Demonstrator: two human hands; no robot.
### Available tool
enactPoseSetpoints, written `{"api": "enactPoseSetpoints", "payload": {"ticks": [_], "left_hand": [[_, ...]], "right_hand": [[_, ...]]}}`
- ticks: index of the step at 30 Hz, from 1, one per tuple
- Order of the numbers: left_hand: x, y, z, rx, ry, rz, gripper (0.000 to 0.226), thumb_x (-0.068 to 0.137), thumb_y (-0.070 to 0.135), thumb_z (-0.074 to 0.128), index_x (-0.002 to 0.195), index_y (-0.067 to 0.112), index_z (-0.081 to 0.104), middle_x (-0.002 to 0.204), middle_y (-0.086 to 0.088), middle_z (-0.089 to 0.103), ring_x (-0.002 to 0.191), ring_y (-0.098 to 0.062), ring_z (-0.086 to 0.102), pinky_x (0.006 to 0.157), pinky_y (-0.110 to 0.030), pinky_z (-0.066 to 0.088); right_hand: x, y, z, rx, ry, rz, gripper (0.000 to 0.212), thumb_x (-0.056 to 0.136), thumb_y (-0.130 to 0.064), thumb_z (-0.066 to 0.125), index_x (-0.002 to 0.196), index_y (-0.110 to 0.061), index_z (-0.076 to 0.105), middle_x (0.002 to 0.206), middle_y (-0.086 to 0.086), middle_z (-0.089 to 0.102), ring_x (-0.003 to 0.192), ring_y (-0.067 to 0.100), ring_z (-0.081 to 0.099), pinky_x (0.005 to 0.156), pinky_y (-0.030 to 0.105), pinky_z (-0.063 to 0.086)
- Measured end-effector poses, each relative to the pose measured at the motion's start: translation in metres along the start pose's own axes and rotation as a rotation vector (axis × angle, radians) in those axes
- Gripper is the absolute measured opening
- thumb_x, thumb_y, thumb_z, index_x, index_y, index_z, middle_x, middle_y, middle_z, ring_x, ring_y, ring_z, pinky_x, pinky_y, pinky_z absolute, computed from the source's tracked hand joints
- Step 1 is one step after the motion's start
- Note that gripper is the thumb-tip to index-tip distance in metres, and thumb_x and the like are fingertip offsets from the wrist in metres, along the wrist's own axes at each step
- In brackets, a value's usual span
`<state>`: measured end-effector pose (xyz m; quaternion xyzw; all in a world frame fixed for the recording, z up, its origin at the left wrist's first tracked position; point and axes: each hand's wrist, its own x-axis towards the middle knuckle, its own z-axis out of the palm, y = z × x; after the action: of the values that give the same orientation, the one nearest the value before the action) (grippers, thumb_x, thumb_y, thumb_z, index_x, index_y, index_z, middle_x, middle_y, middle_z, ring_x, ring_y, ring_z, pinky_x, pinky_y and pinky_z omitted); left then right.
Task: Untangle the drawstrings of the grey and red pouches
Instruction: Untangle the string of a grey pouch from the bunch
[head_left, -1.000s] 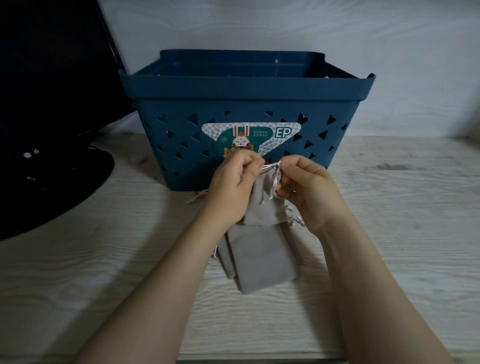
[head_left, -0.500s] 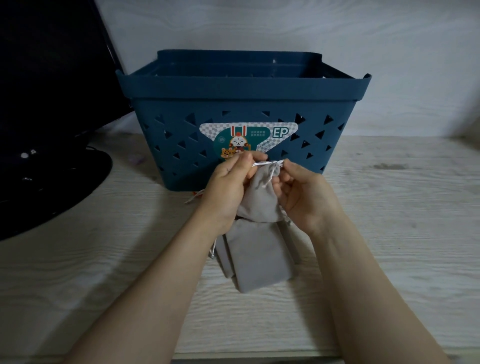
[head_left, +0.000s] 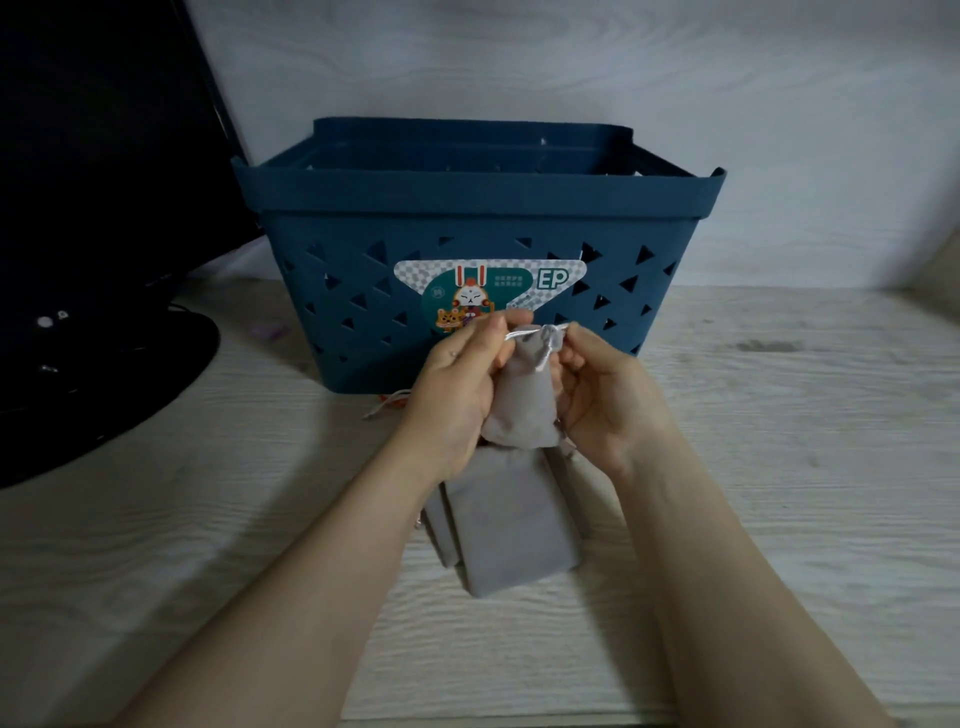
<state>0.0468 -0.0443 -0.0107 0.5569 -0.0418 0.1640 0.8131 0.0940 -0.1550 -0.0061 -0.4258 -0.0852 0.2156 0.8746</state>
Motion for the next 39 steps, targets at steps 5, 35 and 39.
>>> {"api": "enactPoseSetpoints", "payload": {"ticks": [5,35,39], "left_hand": [[0.007,0.003,-0.009,0.403,0.119,0.207,0.023,0.095,0.021,0.043,0.08,0.019,0.06,0.097,0.002,0.056,0.097,-0.007,0.054,0.096,-0.023,0.039],[0.066,0.108,0.023,1.334,0.282,0.321,0.04,0.096,0.037,0.041,0.133,0.023,0.046,0.147,-0.008,0.029,0.137,-0.027,0.015,0.111,-0.043,0.016],[0.038,0.084,0.008,1.388,0.366,0.763,0.027,0.087,0.029,0.044,0.085,0.018,0.069,0.101,-0.001,0.061,0.108,-0.021,0.041,0.083,-0.033,0.025]], "right_hand": [[-0.002,-0.007,0.007,-0.306,0.041,-0.069,0.018,0.096,-0.009,0.046,0.08,-0.013,0.054,0.063,-0.002,0.058,0.056,0.009,0.058,0.055,0.018,0.05],[-0.021,-0.108,0.054,-0.608,0.05,-0.398,0.026,0.095,0.0,0.04,0.083,-0.012,0.06,0.071,0.001,0.059,0.054,0.008,0.054,0.053,0.015,0.047],[-0.019,-0.095,0.047,-0.708,0.012,-0.355,0.027,0.094,0.001,0.04,0.081,-0.012,0.059,0.07,0.001,0.06,0.053,0.008,0.055,0.055,0.016,0.049]]}}
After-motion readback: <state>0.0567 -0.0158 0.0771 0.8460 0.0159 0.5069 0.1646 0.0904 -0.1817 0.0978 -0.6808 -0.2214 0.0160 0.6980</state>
